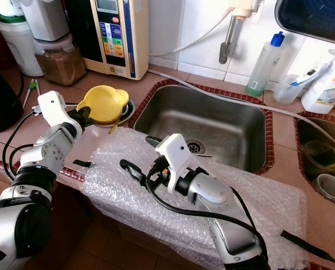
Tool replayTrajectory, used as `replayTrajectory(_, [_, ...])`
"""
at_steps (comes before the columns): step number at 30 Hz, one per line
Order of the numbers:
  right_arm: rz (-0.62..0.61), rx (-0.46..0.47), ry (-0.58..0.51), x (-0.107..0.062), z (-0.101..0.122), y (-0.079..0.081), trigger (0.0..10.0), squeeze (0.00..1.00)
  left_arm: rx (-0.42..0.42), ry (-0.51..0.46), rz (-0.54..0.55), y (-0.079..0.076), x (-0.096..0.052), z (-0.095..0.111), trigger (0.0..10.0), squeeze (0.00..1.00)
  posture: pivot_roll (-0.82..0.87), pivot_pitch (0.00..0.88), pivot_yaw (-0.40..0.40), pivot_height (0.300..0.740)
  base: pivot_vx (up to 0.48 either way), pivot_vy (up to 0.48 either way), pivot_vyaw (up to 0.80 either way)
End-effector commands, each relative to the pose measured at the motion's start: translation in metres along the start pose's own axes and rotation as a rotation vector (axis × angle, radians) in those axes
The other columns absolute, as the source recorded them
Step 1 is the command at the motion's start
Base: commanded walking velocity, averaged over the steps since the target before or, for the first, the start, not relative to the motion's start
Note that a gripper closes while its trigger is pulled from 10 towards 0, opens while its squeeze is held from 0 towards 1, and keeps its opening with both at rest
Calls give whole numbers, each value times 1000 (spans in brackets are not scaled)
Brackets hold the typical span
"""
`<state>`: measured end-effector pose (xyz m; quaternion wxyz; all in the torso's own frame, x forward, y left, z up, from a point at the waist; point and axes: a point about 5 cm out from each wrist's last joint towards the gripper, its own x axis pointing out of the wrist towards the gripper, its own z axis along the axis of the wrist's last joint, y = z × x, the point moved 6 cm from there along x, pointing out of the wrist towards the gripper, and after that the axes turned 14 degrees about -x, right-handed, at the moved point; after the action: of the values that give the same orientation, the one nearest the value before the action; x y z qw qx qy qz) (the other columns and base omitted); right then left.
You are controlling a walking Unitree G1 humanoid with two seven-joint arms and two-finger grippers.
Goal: Kitchen organization
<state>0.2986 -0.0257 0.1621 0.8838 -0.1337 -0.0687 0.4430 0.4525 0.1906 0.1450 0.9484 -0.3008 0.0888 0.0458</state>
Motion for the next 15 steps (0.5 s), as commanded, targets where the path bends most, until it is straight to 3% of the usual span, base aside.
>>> replayTrajectory(1, [13,-24,2,1,1,-1,10000,761,-12,-29,-39,-7,-1,5,0,0,-88,28,-4,740,0,0,0])
replayTrajectory(7, [10,-29,7,0,-1,-3,10000,612,16,-80,-122,-22,-3,13,0,0,-88,22,-15,740,0,0,0])
replayTrajectory(8, [6,-27,9,0,-1,-4,10000,494,21,-93,-132,-24,-3,15,0,0,-88,20,-20,740,0,0,0])
replayTrajectory(9, [0,-25,12,0,-2,-5,10000,455,27,-111,-139,-26,-4,18,0,0,-88,20,-20,740,0,0,0])
replayTrajectory(10, [-1,-25,13,0,-3,-6,10000,141,25,-127,-134,-26,-4,21,0,0,-88,17,-23,740,0,0,0])
replayTrajectory(11, [0,-27,15,0,-3,-6,10000,0,16,-153,-126,-24,-5,27,0,0,-90,15,-26,740,0,0,0])
replayTrajectory(15, [1,-33,21,-1,-4,-8,10000,0,12,-167,-121,-22,-5,28,0,0,-92,8,-31,740,0,0,0])
